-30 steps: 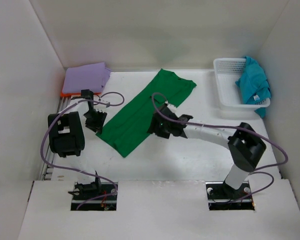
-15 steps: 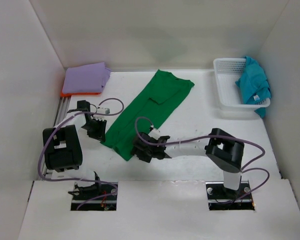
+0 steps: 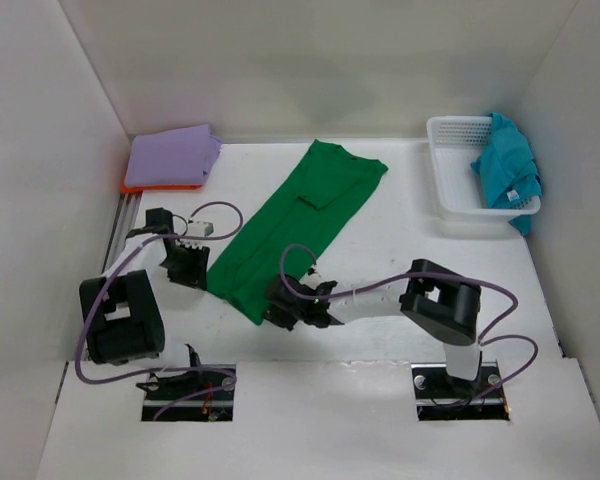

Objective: Fold and stack the t-shirts
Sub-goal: Rotate the tshirt 90 degrees, then grab the bottom of the folded rectangular tshirt with both arms

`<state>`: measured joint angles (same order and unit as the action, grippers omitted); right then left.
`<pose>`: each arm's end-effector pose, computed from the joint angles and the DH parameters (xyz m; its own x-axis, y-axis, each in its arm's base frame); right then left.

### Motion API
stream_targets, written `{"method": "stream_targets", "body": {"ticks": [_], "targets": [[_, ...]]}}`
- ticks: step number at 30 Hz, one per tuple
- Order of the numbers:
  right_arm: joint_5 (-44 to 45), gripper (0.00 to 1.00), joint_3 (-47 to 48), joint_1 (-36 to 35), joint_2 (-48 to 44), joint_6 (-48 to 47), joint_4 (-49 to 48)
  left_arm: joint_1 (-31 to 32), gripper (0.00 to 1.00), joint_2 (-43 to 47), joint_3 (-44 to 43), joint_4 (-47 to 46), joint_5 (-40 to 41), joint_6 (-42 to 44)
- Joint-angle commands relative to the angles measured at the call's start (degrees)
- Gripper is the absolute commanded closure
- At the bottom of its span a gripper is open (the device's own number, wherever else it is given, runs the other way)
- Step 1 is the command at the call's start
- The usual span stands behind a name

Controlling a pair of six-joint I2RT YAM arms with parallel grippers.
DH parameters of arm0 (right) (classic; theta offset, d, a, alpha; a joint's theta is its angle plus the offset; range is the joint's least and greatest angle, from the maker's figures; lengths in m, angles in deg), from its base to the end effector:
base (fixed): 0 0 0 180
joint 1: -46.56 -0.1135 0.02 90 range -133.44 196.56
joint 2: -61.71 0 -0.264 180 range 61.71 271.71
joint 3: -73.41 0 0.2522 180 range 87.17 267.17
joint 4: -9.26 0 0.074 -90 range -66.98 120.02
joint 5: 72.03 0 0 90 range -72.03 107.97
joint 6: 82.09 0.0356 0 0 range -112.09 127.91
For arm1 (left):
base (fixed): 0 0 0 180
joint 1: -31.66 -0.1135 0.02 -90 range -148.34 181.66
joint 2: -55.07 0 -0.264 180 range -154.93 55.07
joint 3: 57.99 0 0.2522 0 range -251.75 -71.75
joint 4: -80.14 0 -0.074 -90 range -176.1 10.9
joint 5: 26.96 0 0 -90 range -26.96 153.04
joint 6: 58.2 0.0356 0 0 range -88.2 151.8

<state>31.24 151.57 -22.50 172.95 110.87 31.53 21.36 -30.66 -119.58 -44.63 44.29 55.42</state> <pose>0.1466 0.3601 0.1325 -0.7745 0.6301 -0.0565 0.4799 0.6434 0.5964 0.2484 0.0335 0.1678 -0.9305 0.2165 -0.2956 0.2858 0.9337 -0.2155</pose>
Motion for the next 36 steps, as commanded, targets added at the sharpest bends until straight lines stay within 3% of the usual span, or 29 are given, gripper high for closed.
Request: {"method": "stream_targets", "body": {"ticks": [1, 4, 9, 14, 17, 21, 22, 24, 27, 31, 36], "targets": [[0.8, 1.00, -7.6, -0.6, -1.6, 3.7, 4.6, 1.6, 0.64, 7.3, 1.1, 2.4, -0.4, 3.6], [1.2, 1.00, -15.2, -1.3, -6.8, 4.0, 3.0, 5.2, 0.50, 14.5, 2.3, 4.5, 0.0, 7.8], [1.9, 1.00, -28.9, -5.1, -17.5, 5.0, 1.3, 15.2, 0.43, 28.8, 2.9, 6.7, 2.0, 13.2], [1.3, 1.00, -40.3, -6.5, -29.7, 3.4, 1.4, 31.8, 0.34, 44.8, 5.6, 7.0, 5.2, 24.8], [1.8, 1.00, -45.2, -6.4, -39.3, 2.9, 7.2, 42.6, 0.33, 51.1, 9.9, 9.8, 11.1, 35.4], [3.7, 0.99, -48.6, -4.6, -53.4, -2.0, 16.7, 55.2, 0.35, 54.1, 14.2, 16.2, 15.0, 41.0], [3.9, 0.96, -49.3, -3.9, -56.8, -3.9, 17.7, 58.0, 0.35, 54.4, 15.0, 16.7, 15.1, 41.0], [3.9, 0.79, -50.9, -2.4, -64.0, -7.5, 18.7, 63.5, 0.35, 54.5, 16.5, 16.4, 15.6, 40.6], [3.6, 0.69, -51.9, -0.4, -72.8, -10.5, 20.8, 70.6, 0.35, 52.5, 18.1, 14.8, 16.1, 39.9], [3.9, 0.67, -50.8, -0.4, -76.0, -11.9, 23.0, 76.3, 0.34, 48.7, 20.0, 11.2, 15.2, 40.7], [3.5, 0.63, -48.5, -1.2, -69.2, -14.5, 20.4, 82.7, 0.36, 44.7, 23.8, 7.7, 15.1, 42.3]]}}
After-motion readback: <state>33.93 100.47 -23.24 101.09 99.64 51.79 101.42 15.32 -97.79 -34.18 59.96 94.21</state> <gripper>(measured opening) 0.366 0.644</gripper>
